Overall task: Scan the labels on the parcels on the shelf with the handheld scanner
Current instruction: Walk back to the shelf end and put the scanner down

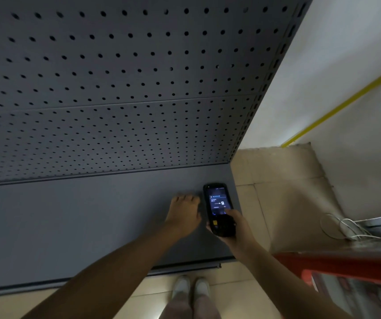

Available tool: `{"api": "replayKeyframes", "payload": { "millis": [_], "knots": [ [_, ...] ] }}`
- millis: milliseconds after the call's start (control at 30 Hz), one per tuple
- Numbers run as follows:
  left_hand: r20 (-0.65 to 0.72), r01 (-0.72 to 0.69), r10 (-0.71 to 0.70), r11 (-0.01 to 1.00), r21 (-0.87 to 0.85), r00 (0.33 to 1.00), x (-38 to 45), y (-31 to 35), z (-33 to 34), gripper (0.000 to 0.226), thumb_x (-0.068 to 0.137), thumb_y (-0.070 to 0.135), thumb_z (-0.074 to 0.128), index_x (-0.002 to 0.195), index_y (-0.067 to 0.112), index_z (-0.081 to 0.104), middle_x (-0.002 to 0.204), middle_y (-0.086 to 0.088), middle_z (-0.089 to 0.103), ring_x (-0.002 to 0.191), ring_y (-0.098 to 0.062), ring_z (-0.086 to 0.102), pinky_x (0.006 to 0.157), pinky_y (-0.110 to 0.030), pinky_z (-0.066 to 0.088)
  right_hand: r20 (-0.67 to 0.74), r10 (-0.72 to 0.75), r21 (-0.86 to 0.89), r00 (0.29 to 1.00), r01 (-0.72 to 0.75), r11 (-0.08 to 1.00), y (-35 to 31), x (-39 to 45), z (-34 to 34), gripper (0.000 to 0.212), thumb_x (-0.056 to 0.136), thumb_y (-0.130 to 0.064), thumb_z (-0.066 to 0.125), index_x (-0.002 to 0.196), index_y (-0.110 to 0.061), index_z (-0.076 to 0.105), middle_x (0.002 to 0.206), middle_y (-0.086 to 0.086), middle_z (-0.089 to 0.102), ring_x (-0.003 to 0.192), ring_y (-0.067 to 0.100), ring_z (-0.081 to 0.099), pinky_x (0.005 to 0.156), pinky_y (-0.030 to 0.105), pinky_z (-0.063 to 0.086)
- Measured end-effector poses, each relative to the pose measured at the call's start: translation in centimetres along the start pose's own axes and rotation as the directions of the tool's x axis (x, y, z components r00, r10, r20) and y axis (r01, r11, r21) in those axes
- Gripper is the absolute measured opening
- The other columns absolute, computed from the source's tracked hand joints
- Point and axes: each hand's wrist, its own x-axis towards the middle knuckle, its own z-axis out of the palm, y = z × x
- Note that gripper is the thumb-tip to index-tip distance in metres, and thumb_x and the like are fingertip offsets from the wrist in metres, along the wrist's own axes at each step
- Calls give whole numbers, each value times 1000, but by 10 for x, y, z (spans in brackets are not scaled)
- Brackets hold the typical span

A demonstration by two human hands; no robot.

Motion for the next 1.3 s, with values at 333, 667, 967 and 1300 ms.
{"api": "replayKeyframes", "payload": {
  "millis": [333,667,967,1300],
  "knots": [
    [7,-28,28,1000,6,1000,-4,15,7,33,90,29,46,118,12,51,124,-10,55,118,-29,48,97,-37,31,-211,42,-22,977,-48,999,19,1,-10,24,97,-23,52,111,-5,58,114,25,59,93,38,61,79,54,54],
    [18,-27,27,1000,6,999,-10,19,10,34,90,29,47,118,11,51,125,-10,53,119,-29,46,100,-38,31,-444,-24,-341,896,-144,929,18,5,-12,69,96,-57,43,141,-8,25,129,29,53,67,45,67,41,46,56],
    [2,-26,26,1000,17,1000,-14,21,13,34,90,31,47,117,12,51,125,-10,54,119,-29,47,99,-37,32,-459,-90,-585,884,-224,779,19,5,-19,74,93,-62,43,140,-6,33,115,28,61,65,38,69,44,49,58],
    [12,-24,24,999,39,1000,-26,15,4,37,92,30,46,124,13,50,129,-10,52,122,-28,46,101,-37,32,-456,-129,-658,881,-236,715,9,-7,-30,61,99,-53,41,130,0,42,99,30,66,61,35,65,42,36,55]
  ]
}}
